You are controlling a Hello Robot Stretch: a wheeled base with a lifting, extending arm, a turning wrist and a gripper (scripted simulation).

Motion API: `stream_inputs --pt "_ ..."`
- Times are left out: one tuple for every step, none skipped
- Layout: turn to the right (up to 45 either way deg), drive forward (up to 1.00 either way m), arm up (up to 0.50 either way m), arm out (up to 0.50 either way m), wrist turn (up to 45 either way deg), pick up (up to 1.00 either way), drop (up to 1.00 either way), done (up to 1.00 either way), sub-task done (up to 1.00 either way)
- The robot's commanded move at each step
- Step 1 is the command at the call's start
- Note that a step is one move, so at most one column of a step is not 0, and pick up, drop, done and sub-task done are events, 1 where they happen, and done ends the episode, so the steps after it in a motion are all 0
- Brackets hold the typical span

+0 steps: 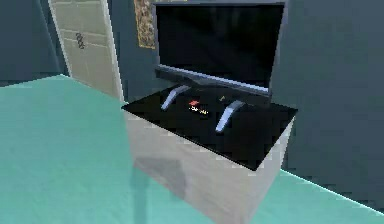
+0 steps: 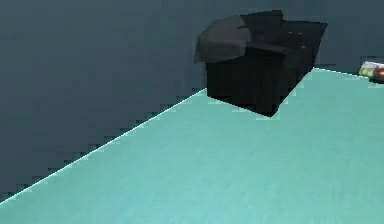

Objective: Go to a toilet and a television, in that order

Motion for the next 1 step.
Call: stream_inputs --pt "0.0 0.35 0.00 0.00 0.0 0.00 0.00 0.00 0.00"
